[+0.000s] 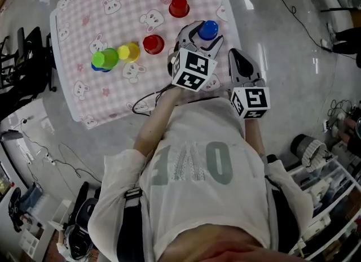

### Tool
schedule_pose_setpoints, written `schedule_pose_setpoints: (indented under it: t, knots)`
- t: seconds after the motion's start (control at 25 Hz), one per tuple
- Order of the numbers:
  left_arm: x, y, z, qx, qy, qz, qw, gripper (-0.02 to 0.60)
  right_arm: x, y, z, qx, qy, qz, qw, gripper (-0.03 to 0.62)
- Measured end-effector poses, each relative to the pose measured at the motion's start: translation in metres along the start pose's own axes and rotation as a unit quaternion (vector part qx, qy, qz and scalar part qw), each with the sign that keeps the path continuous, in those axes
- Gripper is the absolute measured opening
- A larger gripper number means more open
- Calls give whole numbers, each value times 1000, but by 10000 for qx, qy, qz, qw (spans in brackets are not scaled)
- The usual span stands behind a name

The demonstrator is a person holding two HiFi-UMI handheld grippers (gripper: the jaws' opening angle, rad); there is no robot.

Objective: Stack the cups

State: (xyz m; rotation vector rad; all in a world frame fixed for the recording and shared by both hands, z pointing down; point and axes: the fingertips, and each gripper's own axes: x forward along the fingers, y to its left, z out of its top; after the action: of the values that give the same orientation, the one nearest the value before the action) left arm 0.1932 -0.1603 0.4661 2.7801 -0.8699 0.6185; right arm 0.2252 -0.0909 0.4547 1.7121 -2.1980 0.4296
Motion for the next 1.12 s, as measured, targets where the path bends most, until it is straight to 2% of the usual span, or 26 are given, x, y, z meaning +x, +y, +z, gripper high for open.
schedule_pose_setpoints:
  t: [0.24, 0.72, 0.96, 1.12]
  knots:
    - [19, 4, -18, -27, 297, 93, 9995, 242, 8, -13, -2, 9, 14, 28, 10000, 29]
    - [24, 3, -26, 75, 504, 229, 9984, 226, 4, -8, 2, -23, 15, 64, 10000, 29]
    - [6, 12, -3, 92, 190, 302, 9993, 222, 12, -2, 5, -52, -10, 142, 9999, 29]
    - [-33, 30, 25, 109, -142, 603, 9980, 222, 22, 15, 15, -174, -79, 370, 9991, 29]
